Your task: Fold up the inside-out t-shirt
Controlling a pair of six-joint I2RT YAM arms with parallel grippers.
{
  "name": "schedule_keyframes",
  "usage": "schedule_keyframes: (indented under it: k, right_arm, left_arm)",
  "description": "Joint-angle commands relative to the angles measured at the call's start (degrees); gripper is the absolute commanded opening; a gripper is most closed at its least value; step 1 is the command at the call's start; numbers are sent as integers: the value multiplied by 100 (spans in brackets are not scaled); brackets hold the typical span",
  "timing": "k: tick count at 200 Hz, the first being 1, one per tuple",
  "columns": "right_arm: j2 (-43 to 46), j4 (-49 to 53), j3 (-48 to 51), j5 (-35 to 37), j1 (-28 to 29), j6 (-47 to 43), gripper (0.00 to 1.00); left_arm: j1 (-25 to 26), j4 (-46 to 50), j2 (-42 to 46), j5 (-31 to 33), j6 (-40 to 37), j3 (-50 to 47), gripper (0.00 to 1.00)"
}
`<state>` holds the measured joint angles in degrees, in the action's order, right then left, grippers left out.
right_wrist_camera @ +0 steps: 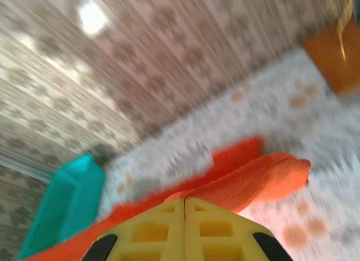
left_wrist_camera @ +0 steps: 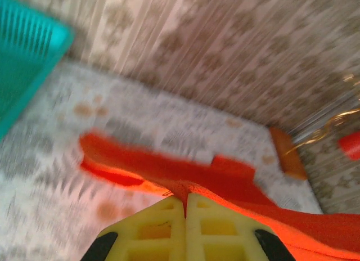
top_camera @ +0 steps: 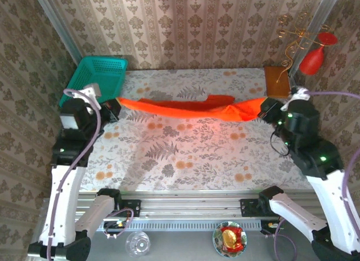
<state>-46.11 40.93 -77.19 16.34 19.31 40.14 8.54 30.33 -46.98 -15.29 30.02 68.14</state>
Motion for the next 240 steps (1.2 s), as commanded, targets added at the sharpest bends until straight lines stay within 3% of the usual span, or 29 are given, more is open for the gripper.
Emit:
schedule_keyframes:
  k: [1, 49, 92, 125, 144, 192, 206, 222, 240]
  right_arm:
    - [144, -423, -780, 487, -24, -1183, 0]
    - [27, -989, -2127, 484, -22, -1961, 0]
    - [-1096, -975, -3476, 767, -24, -2469, 0]
    - [-2302, -968, -4082, 915, -64, -2903, 0]
    - [-3106, -704, -4317, 570, -517, -2730, 0]
    - [-4811, -1362, -3501, -101, -1302, -1920, 0]
    - [-5504, -1556, -3542, -167, -1439, -1725, 0]
    - [-6446, -1600, -3931, -96, -1532, -1563, 0]
    - [-7457, -954, -5026, -151, -1596, -1441, 38]
  left_arm:
    - [-45, -545, 257, -267, -557, 623, 0]
    - [-45, -723, 334, -223, -1099, 1876, 0]
    - [-45, -539, -516, -177, -1449, 2918, 0]
    - [-47, -701, -1337, -14, -1716, 2854, 0]
    - [-54, -921, -1759, 328, -2003, 2403, 0]
    - [-347, -2006, -3395, 319, -1830, 1274, 0]
    - [-452, -2413, -4269, 183, -1609, 1434, 0]
    - [-493, -2324, -5459, -92, -1422, 2265, 0]
    - [-439, -1877, -6463, -34, -1322, 3306, 23]
